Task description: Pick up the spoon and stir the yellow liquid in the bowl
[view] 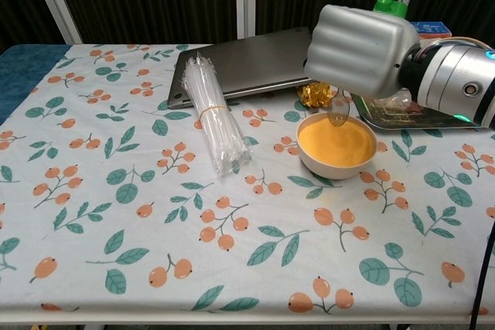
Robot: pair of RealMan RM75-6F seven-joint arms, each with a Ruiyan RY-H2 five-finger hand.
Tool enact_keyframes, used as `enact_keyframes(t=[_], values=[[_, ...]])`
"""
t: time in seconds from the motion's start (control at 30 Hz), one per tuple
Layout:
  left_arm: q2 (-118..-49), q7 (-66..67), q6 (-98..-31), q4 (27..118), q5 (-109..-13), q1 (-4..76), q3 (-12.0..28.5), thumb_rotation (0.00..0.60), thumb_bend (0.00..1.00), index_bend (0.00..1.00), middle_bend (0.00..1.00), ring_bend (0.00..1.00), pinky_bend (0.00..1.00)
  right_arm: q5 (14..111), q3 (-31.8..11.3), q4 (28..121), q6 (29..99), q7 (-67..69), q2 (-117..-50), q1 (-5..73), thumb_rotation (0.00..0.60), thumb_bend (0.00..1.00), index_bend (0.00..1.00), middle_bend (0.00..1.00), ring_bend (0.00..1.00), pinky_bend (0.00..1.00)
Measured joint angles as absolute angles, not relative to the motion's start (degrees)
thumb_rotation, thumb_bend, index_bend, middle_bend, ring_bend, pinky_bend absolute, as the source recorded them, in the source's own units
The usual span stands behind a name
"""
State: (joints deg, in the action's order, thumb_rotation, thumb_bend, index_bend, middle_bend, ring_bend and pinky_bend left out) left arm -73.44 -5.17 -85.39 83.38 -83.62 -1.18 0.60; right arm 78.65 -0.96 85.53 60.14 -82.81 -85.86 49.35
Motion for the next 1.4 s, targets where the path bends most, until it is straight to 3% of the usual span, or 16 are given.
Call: enact_keyframes(t=[0.43,0.63,1.07,1.17,1.33,1.4], values=[[-72.5,-3.2,-85.1,85.4,-83.6,-0.8,0.7,0.600,0.05,0.13,0.12,0.10,0.13,64.0,-8.8,88.5,61.2,-62.0,-83.9,45.2,0.600,0.61,0.91,0.99,0.98,1.00],[-72.0,-2.0,-84.5,86.9,-83.3,-0.2,1.0,0.600,0.05,0.13,0.12,0.10,0.13,58.0,-11.5,85.0,60.5,-56.2,-83.5,44.3,0.600,0.61,0.90,0.99,0.98,1.00],[-70.9,0.5,-84.0,89.3,-82.4,0.0,1.0,0.600,0.05,0.13,0.12,0.10,0.13,44.4,-14.1,63.1,50.7,-43.0,-90.8,44.5,0.600,0.60,0.85,0.99,0.97,1.00],[-70.9,0.8,-84.0,89.6,-82.4,-0.1,0.8,0.600,0.05,0.13,0.12,0.10,0.13,42.6,-14.3,57.8,48.5,-41.6,-93.5,44.9,0.600,0.49,0.75,0.99,0.97,1.00],[-70.7,0.9,-84.4,89.6,-82.4,-0.3,0.7,0.600,0.05,0.13,0.12,0.10,0.13,39.9,-14.7,51.0,45.4,-39.8,-97.5,45.9,0.600,0.17,0.51,0.99,0.97,1.00],[-70.7,0.7,-84.4,89.5,-82.4,-0.4,0.7,0.600,0.05,0.13,0.12,0.10,0.13,39.7,-14.9,49.9,45.1,-38.8,-98.2,46.0,0.600,0.10,0.47,0.99,0.97,1.00]])
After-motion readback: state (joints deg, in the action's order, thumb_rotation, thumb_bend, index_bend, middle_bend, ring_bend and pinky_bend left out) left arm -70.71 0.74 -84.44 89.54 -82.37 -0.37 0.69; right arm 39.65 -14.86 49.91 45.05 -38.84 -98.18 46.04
